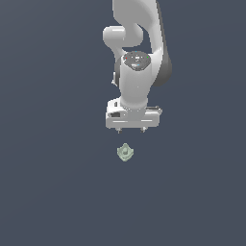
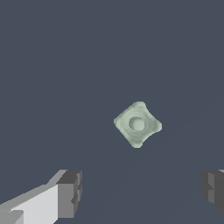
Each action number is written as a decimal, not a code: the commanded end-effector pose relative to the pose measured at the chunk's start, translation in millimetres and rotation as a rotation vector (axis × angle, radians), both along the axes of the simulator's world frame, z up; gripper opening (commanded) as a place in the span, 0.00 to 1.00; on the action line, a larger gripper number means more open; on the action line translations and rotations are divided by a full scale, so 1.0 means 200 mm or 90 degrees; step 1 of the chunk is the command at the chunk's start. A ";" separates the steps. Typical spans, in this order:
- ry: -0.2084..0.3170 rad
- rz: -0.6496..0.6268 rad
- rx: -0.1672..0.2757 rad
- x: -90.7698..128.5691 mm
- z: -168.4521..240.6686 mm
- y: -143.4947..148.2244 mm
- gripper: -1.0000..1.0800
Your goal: Pick up the object and move it to a goal position.
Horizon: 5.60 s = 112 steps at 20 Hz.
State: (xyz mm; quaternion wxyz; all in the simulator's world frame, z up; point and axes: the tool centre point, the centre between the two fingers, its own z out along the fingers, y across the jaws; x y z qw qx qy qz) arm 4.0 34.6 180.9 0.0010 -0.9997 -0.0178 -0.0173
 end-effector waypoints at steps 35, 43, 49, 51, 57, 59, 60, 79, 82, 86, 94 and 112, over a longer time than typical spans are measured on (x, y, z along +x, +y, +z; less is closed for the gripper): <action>0.011 0.245 -0.009 0.10 -0.20 -0.01 0.96; 0.017 0.359 -0.010 0.13 -0.35 -0.07 0.96; 0.019 0.413 -0.010 0.15 -0.42 -0.10 0.96; 0.020 0.424 -0.010 0.15 -0.44 -0.11 0.96; 0.021 0.439 -0.009 0.15 -0.46 -0.12 0.96; 0.021 0.436 -0.009 0.15 -0.46 -0.12 0.96; 0.021 0.436 -0.009 0.15 -0.46 -0.12 0.96; 0.021 0.439 -0.009 0.15 -0.71 -0.12 0.00; 0.021 0.439 -0.009 0.15 -0.71 -0.12 0.00; 0.020 0.439 -0.009 0.15 -0.70 -0.12 0.00; 0.020 0.439 -0.009 0.19 -0.64 -0.25 0.00; 0.020 0.439 -0.009 0.36 -0.43 -0.74 0.00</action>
